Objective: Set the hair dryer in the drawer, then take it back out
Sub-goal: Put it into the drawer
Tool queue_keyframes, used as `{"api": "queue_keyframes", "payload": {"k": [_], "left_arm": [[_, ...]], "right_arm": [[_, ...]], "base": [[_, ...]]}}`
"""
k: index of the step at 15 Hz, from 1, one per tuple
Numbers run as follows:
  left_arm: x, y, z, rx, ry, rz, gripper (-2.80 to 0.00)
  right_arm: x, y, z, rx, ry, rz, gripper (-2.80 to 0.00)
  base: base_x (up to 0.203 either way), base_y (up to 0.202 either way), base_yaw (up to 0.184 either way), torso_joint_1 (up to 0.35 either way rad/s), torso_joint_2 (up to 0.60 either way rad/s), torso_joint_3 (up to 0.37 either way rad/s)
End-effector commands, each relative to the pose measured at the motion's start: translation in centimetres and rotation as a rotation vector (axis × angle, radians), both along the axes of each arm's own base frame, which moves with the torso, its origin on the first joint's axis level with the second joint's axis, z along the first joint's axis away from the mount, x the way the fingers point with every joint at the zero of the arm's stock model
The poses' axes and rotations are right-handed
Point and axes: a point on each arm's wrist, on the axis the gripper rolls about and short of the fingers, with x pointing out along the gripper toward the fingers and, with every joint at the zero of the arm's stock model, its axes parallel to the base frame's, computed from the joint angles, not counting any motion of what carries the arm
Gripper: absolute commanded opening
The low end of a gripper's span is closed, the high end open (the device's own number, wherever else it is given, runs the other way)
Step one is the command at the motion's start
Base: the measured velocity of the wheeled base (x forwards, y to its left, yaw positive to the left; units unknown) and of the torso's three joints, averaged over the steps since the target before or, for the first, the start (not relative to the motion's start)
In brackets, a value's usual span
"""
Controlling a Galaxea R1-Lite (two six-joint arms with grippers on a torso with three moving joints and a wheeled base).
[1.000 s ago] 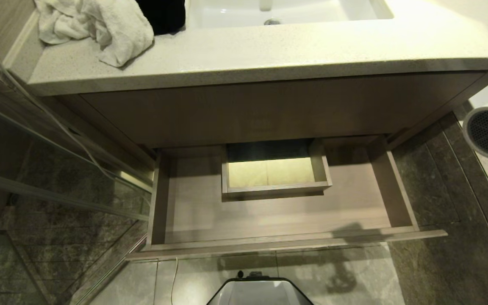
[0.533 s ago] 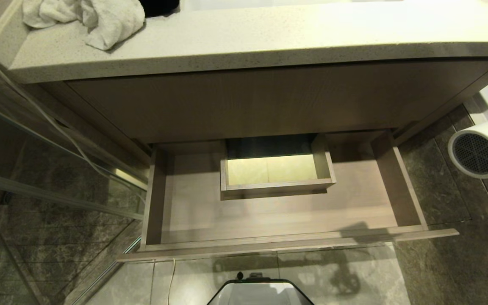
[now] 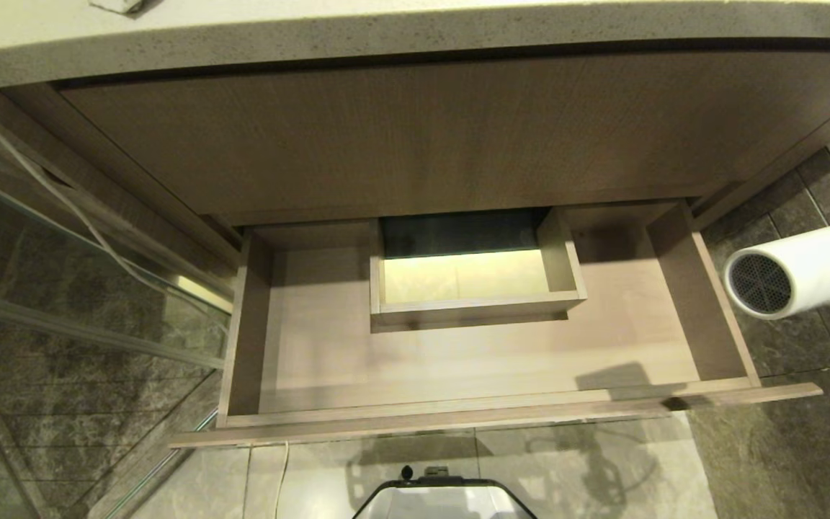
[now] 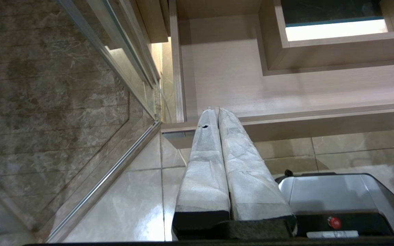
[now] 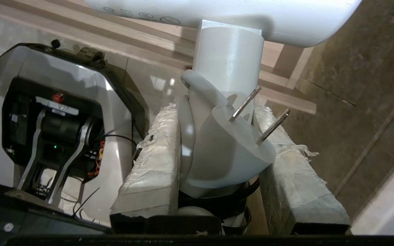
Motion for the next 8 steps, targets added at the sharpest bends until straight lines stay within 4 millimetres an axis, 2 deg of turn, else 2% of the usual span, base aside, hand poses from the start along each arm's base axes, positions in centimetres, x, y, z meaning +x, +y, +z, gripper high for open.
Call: {"api": "queue_keyframes", "payload": {"k": [1,5,8], "left_arm": [[0.0,0.0,0.0,0.000,0.000,0.000,-2.80],[0.0,0.0,0.0,0.000,0.000,0.000,-2.80],[0.0,0.0,0.0,0.000,0.000,0.000,-2.80]], "right_arm": [[3.1,-1.3,-1.1,0.026,0.064,0.002,-2.80],[7.7,-3.3,-1.3,0.030,0.072,0.001,-2.80],[10.4,-4.4,-1.0,0.031,0.071,0.000,-2.80]], "base": [[0.000,0.000,0.000,-0.270,0.53,0.249],[0.000,0.000,0.000,-0.267,0.51,0.252],[0.000,0.000,0.000,-0.254,0.49,0.234]]}}
